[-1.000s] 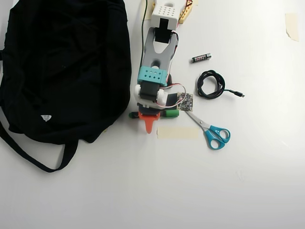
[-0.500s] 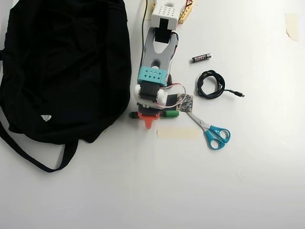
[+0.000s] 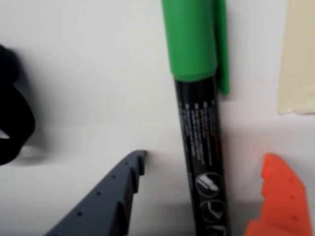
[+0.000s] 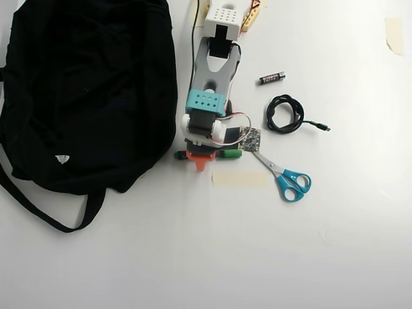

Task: Put the green marker into the black bag

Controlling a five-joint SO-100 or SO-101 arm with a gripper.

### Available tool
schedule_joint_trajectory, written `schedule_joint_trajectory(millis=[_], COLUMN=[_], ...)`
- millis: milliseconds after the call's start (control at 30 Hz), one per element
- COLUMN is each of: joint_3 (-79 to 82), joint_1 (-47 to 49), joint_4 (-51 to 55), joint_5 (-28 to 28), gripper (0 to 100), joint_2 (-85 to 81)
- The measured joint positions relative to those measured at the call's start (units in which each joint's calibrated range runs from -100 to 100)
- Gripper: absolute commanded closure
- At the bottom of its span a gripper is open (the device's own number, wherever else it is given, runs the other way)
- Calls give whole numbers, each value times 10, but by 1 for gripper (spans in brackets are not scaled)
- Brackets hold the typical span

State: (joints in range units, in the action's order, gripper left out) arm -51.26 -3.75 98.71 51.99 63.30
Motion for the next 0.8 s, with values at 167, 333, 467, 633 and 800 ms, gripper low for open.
schedule_joint_trajectory(millis=[167,333,467,633,800], joint_3=[0,0,-1,-1,-1], joint_1=[0,0,0,0,0], joint_4=[0,-1,-1,-1,-1], joint_5=[0,-3,-8,-8,-8], gripper=[72,76,77,77,77], joint_2=[0,2,2,2,2])
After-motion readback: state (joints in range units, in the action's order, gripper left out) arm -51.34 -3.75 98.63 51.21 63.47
